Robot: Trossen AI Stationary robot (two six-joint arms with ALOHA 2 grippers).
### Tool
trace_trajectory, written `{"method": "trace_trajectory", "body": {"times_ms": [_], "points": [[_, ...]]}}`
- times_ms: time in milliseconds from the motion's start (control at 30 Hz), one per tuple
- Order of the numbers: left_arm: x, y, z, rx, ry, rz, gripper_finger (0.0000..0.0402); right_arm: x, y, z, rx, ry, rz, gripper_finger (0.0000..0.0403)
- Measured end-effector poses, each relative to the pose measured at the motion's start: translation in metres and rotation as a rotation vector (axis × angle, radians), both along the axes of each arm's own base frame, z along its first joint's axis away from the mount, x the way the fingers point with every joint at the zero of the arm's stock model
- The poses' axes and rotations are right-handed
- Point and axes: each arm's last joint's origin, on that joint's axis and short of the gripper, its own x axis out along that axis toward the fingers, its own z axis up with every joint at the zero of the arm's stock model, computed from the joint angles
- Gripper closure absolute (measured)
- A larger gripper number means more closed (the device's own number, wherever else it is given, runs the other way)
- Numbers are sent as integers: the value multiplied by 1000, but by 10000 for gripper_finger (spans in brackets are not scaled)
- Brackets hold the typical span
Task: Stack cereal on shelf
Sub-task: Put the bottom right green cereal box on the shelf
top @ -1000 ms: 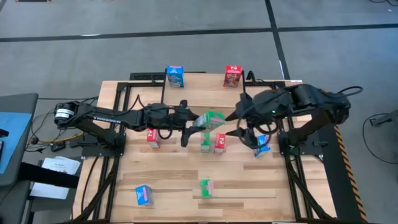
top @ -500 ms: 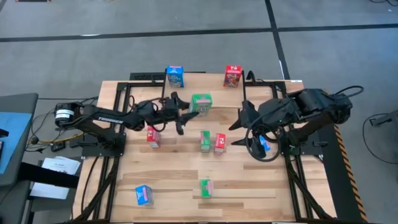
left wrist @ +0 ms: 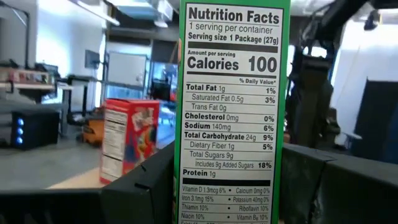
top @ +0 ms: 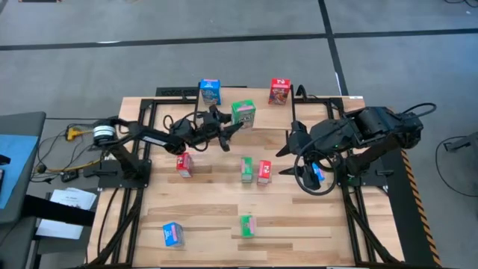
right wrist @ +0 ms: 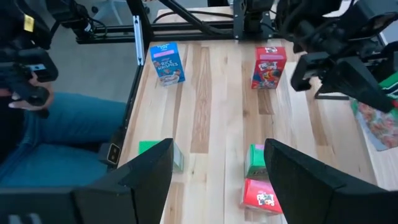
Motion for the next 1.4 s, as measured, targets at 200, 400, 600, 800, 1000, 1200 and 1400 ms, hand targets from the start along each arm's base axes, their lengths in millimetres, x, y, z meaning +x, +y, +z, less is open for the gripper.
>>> {"method": "trace_trajectory", "body": {"times_ms": [200, 400, 600, 800, 1000, 1200, 1400], "points": [[1, 14, -14, 6, -27, 44, 213, 0, 0, 0, -1, 0, 0, 127], [-1, 27, -21, -2, 44, 89, 213, 0, 0, 0, -1, 1, 1, 127], [-2, 34, -25, 5, 99, 114, 213, 0, 0, 0, -1, 1, 0, 127], [4, 41, -24, -12, 146, 143, 213, 0, 0, 0, -2, 0, 0, 127], [11, 46, -20, -3, 195, 156, 213, 0, 0, 0, -3, 0, 1, 127], [12, 52, -22, -24, 242, 167, 213, 0, 0, 0, -3, 1, 2, 127], [12, 53, -22, -29, 242, 179, 213, 0, 0, 0, -1, 2, 0, 127]]}}
